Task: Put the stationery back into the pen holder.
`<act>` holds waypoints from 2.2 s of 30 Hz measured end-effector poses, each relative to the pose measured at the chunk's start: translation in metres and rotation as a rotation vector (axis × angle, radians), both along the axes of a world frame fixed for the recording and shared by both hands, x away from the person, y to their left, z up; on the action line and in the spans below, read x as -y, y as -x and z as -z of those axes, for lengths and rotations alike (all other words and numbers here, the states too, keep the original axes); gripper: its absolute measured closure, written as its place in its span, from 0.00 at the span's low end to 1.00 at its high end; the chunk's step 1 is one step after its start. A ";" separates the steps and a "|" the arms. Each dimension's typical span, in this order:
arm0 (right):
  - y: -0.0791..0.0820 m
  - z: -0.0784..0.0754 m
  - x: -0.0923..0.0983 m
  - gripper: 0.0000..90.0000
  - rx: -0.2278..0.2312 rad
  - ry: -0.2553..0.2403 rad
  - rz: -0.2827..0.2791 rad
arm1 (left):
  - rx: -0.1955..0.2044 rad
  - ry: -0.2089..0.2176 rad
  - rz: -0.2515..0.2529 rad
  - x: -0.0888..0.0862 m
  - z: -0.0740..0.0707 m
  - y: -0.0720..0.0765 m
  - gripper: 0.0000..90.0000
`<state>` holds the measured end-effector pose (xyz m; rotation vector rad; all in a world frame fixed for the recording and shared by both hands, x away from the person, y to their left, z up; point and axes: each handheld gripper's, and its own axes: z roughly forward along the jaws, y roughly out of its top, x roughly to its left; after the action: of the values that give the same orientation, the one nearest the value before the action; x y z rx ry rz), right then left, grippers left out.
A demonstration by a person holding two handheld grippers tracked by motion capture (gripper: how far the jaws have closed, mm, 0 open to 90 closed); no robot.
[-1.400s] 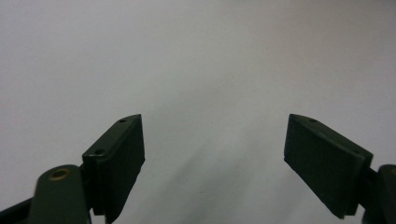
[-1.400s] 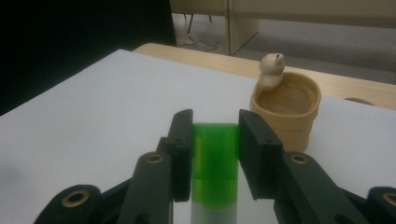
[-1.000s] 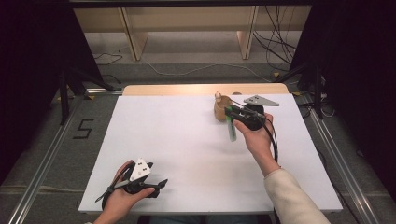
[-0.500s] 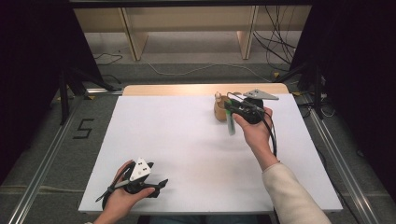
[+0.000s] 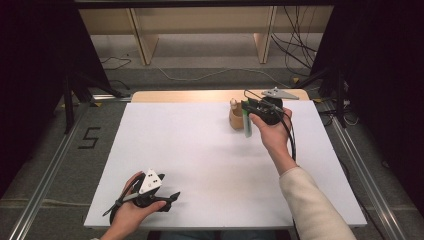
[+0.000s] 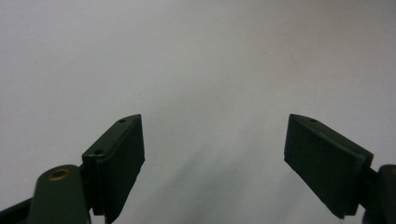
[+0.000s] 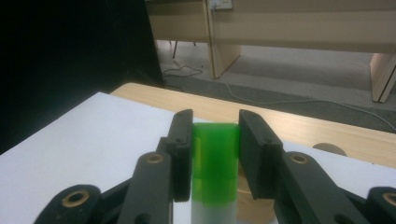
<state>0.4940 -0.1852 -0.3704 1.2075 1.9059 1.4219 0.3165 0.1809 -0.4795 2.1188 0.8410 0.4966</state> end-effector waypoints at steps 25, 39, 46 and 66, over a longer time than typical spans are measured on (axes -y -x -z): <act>-0.026 -0.006 -0.003 0.75 0.001 -0.006 0.034 | 0.003 0.004 0.000 0.000 0.000 0.000 0.23; -0.042 -0.013 -0.004 0.75 0.012 -0.011 0.057 | 0.003 0.007 0.003 0.001 0.000 0.000 0.23; -0.046 -0.015 -0.004 0.75 0.017 -0.014 0.064 | 0.004 0.006 0.002 0.001 0.000 0.000 0.23; -0.059 -0.013 -0.006 0.75 0.012 -0.013 0.091 | 0.004 0.009 0.002 0.001 0.000 0.001 0.23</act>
<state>0.5530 -0.1788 -0.3575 1.2730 1.8122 1.3928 0.3159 0.1801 -0.4790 2.1103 0.8370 0.4946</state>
